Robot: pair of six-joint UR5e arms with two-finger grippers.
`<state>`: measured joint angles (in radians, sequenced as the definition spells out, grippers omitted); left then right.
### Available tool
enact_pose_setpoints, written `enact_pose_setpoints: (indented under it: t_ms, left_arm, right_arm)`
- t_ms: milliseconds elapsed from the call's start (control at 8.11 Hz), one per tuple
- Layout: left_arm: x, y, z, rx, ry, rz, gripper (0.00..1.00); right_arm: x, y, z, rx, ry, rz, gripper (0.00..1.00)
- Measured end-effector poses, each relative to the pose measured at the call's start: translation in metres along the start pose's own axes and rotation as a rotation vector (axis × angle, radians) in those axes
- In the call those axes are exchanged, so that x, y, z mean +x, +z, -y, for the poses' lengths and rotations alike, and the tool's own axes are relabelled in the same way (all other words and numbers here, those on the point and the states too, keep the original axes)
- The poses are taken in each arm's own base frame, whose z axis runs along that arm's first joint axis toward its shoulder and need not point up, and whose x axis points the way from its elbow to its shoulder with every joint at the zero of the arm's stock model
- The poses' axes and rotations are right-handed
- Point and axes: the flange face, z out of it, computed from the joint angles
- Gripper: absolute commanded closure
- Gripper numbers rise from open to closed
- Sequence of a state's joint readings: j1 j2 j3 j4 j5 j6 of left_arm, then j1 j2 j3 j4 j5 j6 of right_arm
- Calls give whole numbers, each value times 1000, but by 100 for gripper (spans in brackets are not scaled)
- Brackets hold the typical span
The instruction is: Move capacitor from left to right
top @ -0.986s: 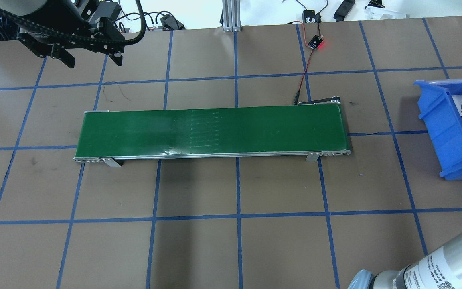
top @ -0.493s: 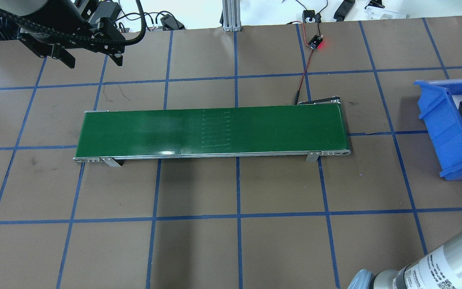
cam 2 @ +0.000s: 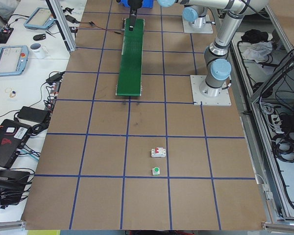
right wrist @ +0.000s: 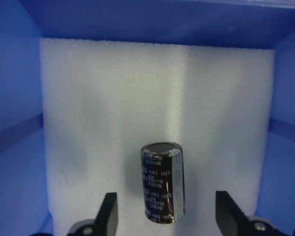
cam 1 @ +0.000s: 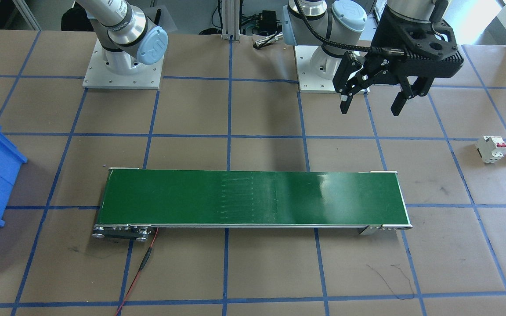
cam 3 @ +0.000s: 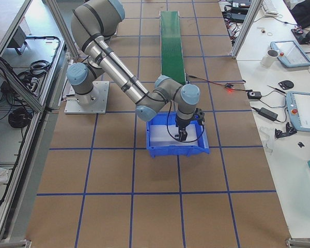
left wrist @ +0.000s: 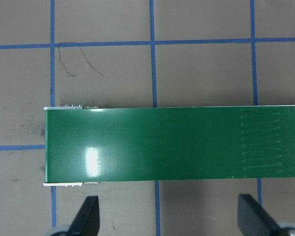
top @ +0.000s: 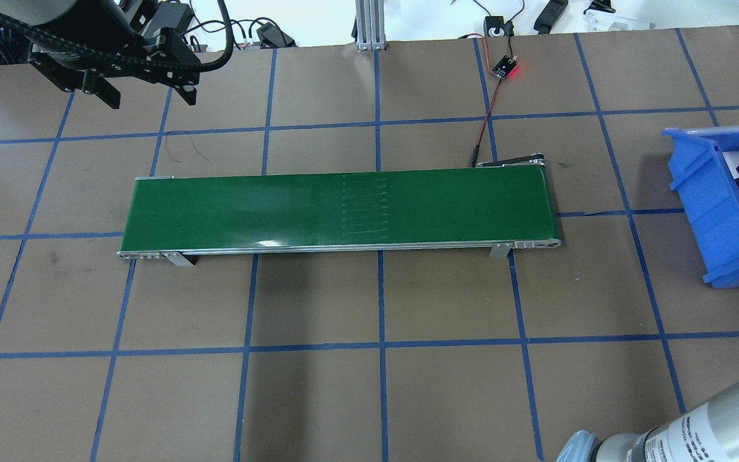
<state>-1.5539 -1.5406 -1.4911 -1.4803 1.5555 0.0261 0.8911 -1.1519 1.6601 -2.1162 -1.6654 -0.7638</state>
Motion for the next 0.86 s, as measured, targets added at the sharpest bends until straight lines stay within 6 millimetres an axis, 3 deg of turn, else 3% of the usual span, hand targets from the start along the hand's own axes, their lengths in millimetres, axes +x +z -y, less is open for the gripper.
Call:
enact_pose_setpoints:
  t_ms: [247, 493, 740, 863]
  left_arm:
    - [0, 0, 0, 0, 0, 0, 0]
    - [0, 0, 0, 0, 0, 0, 0]
    - [-1, 0, 0, 0, -1, 0, 0]
    - [0, 0, 0, 0, -1, 0, 0]
  right_arm:
    - [-11, -57, -23, -32, -18, -17, 0]
    - [-48, -121, -45, -45, -26, -7, 0]
    - [-133, -171, -41, -30, 23, -10, 0]
    - [-171, -184, -43, -46, 72, 9, 0]
